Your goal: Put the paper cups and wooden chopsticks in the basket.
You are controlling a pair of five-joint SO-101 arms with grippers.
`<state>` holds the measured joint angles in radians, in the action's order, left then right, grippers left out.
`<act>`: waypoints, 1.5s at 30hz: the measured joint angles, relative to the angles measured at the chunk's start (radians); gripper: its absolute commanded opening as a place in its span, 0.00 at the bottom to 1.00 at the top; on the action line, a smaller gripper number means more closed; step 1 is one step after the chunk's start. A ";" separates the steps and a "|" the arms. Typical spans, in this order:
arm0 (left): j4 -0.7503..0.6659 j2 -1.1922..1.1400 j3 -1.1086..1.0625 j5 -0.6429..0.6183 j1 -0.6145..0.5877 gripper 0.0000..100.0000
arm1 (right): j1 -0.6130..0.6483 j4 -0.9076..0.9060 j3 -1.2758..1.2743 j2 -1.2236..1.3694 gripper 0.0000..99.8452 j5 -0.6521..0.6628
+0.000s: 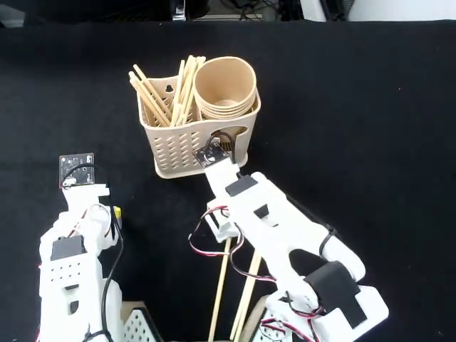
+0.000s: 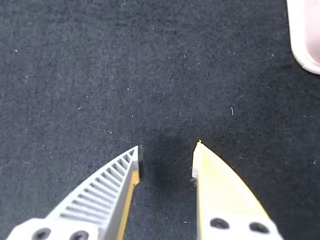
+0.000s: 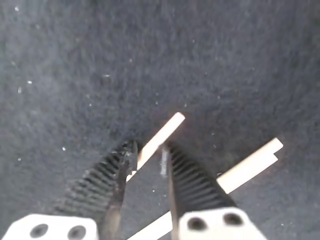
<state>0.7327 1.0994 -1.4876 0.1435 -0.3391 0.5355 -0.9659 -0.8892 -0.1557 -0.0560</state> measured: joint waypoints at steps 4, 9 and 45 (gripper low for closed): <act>0.000 0.000 0.000 0.000 0.000 0.19 | 0.003 0.005 0.011 0.002 0.01 0.000; 0.000 0.000 0.000 0.000 0.000 0.19 | 0.005 0.014 0.011 -0.003 0.01 0.000; 0.000 0.000 0.000 0.000 0.000 0.19 | -0.084 -0.445 0.655 -0.802 0.01 0.123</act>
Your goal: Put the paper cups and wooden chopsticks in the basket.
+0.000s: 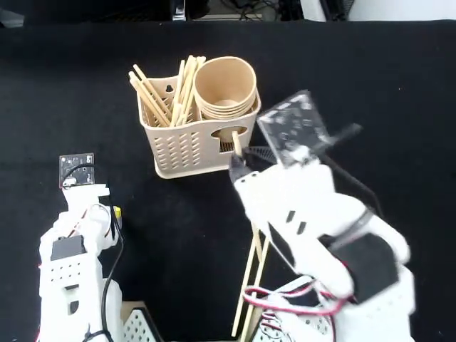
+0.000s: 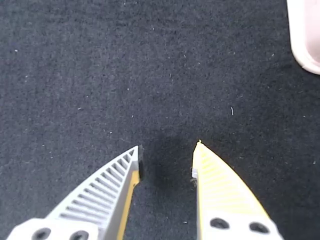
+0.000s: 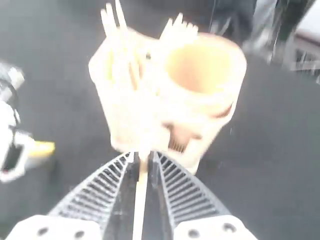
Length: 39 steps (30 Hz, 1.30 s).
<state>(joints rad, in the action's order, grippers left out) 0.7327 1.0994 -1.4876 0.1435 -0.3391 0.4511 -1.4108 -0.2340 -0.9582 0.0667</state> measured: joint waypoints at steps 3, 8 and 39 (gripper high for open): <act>0.000 0.000 0.000 0.000 0.000 0.19 | 0.000 0.104 0.038 0.000 0.01 -0.034; 0.000 0.000 0.000 0.000 0.000 0.19 | 0.058 0.385 0.026 -0.002 0.01 -0.052; 0.000 0.000 0.000 0.000 0.000 0.19 | 0.104 0.936 -0.155 0.417 0.26 -0.002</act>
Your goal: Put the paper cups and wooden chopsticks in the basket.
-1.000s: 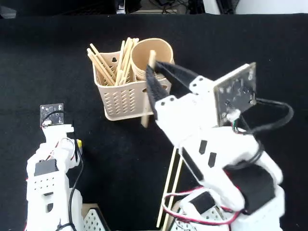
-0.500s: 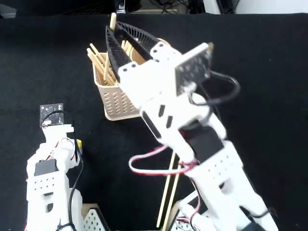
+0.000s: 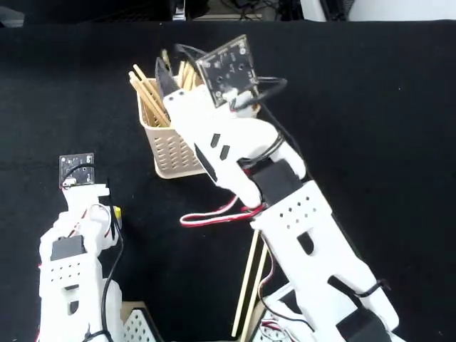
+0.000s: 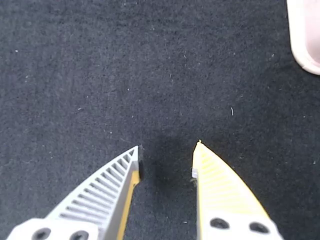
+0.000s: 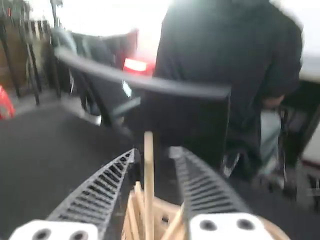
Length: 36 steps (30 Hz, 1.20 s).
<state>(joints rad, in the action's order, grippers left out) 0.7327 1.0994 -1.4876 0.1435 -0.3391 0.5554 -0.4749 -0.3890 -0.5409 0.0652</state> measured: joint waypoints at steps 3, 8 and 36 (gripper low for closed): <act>0.000 0.000 0.000 0.000 0.000 0.19 | -0.003 -0.169 0.092 -0.009 0.23 -0.017; 0.000 0.000 0.000 0.000 0.000 0.19 | -0.020 -0.385 0.230 -0.114 0.10 -0.040; 0.000 0.000 0.000 0.000 0.000 0.19 | -0.262 -0.353 -0.827 -0.192 0.20 -0.192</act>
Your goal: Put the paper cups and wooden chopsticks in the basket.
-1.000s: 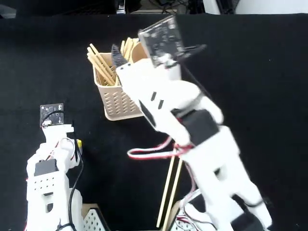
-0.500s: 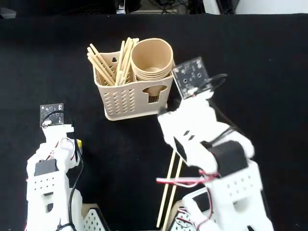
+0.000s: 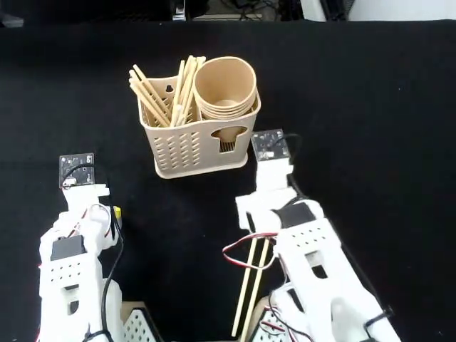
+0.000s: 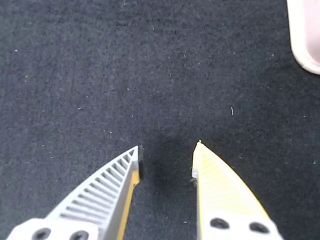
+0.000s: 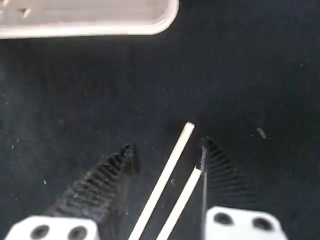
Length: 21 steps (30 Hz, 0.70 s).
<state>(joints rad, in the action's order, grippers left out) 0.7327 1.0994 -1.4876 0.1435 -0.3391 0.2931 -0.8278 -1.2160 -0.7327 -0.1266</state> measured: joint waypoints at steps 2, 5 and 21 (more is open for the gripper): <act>0.000 0.000 0.000 0.000 0.000 0.19 | -0.003 0.002 -0.002 0.015 0.20 -0.002; 0.000 0.000 0.000 0.000 0.000 0.19 | -0.002 0.002 -0.002 0.051 0.20 -0.002; 0.000 0.000 0.000 0.000 0.000 0.19 | -0.034 -0.091 0.167 0.416 0.20 -0.002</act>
<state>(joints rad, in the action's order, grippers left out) 0.7327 1.0994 -1.4876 0.1435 -0.3391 0.2593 -0.9183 -1.0487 -0.3168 -0.1281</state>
